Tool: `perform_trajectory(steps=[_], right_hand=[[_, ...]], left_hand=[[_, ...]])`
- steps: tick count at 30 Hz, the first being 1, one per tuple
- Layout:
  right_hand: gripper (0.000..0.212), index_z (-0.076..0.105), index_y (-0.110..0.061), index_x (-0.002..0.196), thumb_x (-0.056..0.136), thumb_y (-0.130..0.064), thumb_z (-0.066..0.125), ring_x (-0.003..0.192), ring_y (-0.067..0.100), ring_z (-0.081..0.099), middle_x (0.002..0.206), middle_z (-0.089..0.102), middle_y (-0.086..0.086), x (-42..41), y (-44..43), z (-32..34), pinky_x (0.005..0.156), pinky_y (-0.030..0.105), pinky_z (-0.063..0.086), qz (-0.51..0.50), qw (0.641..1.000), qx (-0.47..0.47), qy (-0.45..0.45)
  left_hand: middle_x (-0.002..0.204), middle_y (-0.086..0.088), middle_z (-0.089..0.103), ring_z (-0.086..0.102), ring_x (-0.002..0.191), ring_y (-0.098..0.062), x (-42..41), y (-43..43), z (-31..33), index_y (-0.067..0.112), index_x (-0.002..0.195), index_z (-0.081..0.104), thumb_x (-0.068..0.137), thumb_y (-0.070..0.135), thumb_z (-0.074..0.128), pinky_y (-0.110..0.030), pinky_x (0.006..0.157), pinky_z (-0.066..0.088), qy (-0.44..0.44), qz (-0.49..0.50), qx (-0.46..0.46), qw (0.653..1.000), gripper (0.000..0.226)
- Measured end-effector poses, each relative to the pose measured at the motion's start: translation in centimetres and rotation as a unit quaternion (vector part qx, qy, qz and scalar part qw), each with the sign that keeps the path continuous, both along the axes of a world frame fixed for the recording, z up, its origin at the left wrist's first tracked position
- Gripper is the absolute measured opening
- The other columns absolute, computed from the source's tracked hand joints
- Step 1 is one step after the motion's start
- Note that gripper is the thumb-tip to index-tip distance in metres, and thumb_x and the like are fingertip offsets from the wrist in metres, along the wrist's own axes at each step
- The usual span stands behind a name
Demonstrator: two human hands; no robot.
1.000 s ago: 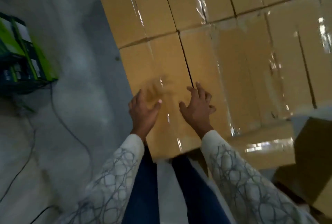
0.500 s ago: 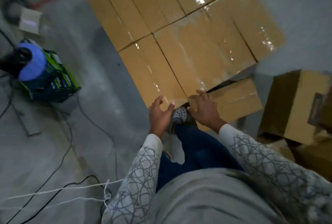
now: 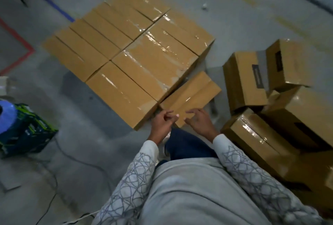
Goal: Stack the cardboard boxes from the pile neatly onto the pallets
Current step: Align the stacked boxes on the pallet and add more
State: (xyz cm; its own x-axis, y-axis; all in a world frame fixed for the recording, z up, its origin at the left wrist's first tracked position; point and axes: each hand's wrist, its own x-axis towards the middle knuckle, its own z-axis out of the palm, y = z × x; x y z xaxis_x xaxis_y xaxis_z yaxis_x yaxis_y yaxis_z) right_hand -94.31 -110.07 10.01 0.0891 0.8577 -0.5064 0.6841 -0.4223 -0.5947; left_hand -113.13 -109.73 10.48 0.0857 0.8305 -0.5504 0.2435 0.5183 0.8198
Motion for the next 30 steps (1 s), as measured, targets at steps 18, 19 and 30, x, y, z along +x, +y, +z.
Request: perform_trajectory(steps=[18,19,30], right_hand=[[0.018,0.069,-0.030,0.114,0.096,-0.027,0.071,0.109,0.020,0.066,0.115,0.070,0.002,20.2,0.1,0.8,0.084,0.033,0.054,-0.200,0.968,0.022,0.148],[0.017,0.068,-0.030,0.113,0.097,-0.026,0.071,0.108,0.020,0.065,0.115,0.069,0.002,20.2,0.6,0.6,0.081,0.031,0.052,-0.204,0.967,0.012,0.151],[0.012,0.067,-0.038,0.108,0.096,-0.038,0.069,0.109,0.014,0.064,0.115,0.068,-0.006,18.6,12.0,-1.1,0.100,0.046,0.054,-0.198,0.967,-0.047,0.157]], left_hand=[[0.102,0.003,0.075,0.070,0.092,-0.012,19.0,3.6,-0.8,0.026,0.121,0.068,0.094,0.032,0.075,-0.027,0.074,0.052,-0.001,0.007,-0.033,0.999,0.029],[0.098,0.005,0.074,0.069,0.089,-0.010,19.4,3.4,-1.2,0.027,0.121,0.069,0.092,0.034,0.076,-0.028,0.076,0.052,0.001,-0.006,-0.038,0.999,0.030],[0.106,-0.002,0.075,0.070,0.100,-0.017,16.8,15.6,-2.2,0.020,0.123,0.069,0.093,0.026,0.075,-0.026,0.077,0.051,0.005,0.047,-0.067,0.997,0.031]])
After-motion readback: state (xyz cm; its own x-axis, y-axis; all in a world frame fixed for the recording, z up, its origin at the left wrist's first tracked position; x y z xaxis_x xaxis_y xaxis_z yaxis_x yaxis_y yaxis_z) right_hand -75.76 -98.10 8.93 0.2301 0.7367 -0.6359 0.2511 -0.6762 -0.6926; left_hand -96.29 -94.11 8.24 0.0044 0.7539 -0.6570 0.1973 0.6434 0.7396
